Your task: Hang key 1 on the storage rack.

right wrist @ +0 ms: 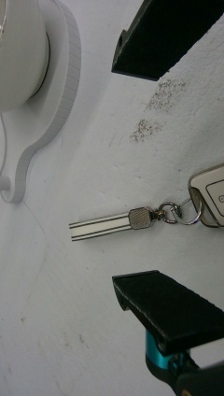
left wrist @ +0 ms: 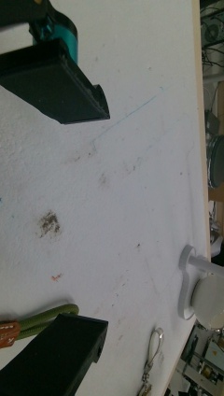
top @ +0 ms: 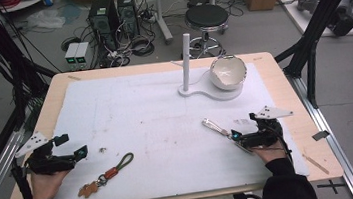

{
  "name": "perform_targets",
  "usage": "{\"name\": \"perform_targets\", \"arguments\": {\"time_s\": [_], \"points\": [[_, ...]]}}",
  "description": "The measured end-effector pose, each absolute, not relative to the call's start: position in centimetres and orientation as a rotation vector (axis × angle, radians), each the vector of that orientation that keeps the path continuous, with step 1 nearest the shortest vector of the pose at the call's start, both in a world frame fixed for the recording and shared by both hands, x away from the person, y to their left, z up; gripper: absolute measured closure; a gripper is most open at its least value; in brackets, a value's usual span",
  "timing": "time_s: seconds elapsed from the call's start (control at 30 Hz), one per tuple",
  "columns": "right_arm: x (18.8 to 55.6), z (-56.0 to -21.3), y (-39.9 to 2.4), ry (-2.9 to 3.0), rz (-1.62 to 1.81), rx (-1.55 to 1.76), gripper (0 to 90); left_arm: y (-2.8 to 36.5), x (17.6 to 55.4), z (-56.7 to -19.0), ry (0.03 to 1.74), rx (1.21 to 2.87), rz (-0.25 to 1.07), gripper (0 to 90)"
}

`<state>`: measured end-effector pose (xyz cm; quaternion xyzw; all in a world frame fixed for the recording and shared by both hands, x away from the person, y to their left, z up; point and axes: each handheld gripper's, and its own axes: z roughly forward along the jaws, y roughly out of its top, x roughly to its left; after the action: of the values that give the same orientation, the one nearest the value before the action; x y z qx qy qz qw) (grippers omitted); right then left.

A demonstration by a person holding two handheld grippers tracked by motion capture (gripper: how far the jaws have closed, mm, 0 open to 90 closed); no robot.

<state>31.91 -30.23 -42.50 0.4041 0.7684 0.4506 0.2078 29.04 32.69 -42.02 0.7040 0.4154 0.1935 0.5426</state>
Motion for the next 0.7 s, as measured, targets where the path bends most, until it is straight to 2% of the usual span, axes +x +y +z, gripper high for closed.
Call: {"name": "perform_targets", "arguments": {"time_s": [0.7], "points": [[31.8, -42.6, -30.4, 2.125, 1.243, 1.126, 0.6, 31.2, 28.8, -41.5, 0.952, 1.718, 0.450, 2.4]]}}
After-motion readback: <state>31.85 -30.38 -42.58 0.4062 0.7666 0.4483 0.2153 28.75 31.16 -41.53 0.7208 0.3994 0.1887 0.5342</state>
